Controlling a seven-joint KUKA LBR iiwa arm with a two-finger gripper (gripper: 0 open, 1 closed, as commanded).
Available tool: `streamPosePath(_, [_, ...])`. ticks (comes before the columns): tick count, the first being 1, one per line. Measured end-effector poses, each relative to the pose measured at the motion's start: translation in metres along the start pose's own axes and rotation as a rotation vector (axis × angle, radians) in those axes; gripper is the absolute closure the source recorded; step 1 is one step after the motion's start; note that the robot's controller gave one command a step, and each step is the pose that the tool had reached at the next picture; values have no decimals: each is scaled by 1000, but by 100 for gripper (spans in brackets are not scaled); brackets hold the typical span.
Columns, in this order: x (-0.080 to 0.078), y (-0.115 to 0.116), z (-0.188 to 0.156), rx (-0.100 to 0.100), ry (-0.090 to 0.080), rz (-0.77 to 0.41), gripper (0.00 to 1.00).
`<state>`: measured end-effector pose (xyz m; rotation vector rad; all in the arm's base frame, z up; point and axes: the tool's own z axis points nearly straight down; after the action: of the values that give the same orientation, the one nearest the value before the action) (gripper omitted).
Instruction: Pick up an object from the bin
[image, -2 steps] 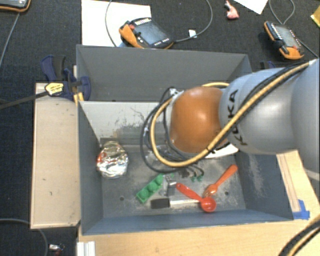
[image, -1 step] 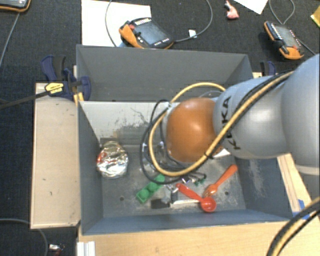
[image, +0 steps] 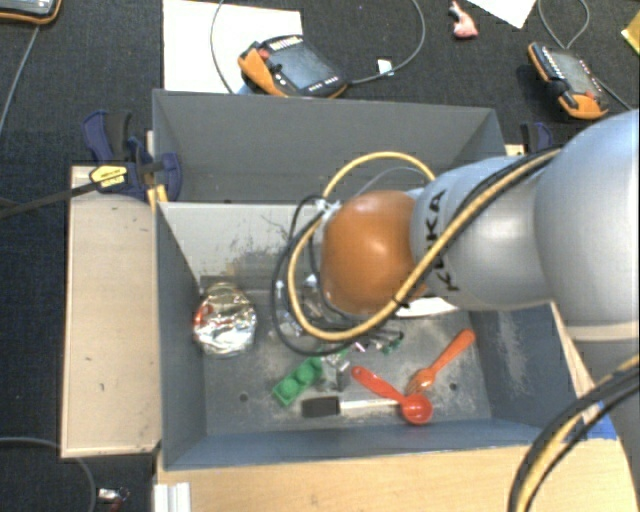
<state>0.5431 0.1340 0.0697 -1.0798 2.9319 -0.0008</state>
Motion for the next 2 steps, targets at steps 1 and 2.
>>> streamPosePath(1, [18,4,-1,-7,11,-23,100])
streamPosePath(2, [18,4,-1,-7,11,-22,100])
